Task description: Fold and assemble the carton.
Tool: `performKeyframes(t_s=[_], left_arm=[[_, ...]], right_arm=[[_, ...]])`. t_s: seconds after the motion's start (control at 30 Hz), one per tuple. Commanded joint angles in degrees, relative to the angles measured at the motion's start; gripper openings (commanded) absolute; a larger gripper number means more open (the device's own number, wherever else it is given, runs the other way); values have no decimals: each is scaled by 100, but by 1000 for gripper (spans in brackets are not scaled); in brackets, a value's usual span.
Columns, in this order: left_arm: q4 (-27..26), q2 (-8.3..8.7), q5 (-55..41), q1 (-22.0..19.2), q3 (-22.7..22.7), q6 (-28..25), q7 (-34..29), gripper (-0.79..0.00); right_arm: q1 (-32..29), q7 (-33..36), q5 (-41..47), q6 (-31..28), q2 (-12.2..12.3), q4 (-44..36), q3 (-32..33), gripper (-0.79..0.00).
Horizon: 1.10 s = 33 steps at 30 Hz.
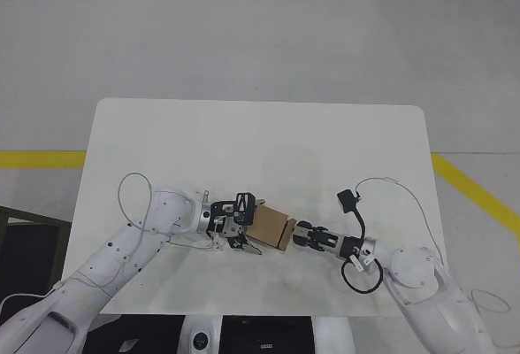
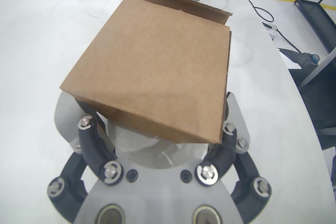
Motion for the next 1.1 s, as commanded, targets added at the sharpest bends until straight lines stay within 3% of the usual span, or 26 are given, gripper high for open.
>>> performKeyframes(t_s=[0.0, 0.77, 1.07], left_arm=[[-1, -1, -1, -1, -1, 0, -8, 0], [-14, 11, 0, 3, 10, 0, -5, 0], [-8, 9, -21, 3, 1, 0, -33, 0]], right_arm=[[31, -14, -14, 19, -6, 14, -32, -727], [-33, 107, 8, -3, -4, -14, -96, -665], [65, 84, -67, 51, -17, 39, -173, -680]])
